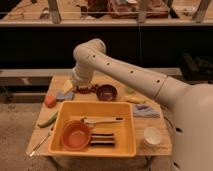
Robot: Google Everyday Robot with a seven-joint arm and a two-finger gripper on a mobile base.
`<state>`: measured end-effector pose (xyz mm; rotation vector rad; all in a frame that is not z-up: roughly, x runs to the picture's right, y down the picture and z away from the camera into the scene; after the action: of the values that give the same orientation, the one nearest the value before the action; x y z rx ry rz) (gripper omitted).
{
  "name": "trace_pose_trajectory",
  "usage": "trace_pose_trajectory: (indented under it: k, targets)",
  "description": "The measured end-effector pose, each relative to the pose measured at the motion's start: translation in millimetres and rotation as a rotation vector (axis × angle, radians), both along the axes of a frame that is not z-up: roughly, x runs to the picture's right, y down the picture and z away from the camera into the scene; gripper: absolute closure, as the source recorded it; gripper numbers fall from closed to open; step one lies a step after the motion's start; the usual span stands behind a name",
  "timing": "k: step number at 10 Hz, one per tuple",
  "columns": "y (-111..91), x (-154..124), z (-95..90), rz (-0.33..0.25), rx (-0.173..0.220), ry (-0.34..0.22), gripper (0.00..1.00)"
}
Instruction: Wipe red bowl with sponge
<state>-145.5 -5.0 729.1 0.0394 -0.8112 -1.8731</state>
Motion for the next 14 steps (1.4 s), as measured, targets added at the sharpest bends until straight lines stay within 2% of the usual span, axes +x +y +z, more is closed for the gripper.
trace_pose_trajectory:
  k: [3,5,11,13,14]
  targets:
    - [1.7,-48.2,39.7,-0.006,0.016,-0.043,0.2]
    - [6.1,-89.9,70.1,-0.029,0.026,-0.068,0.2]
    - [6.5,-94.1,75.9,-0.032,0.032,-0.07,0.2]
    - [5.9,-96.9,88.4,-0.019,0.036,-0.099,0.2]
    - [5.4,-104.8,108.8,-0.016,0.041,-0.128,0.2]
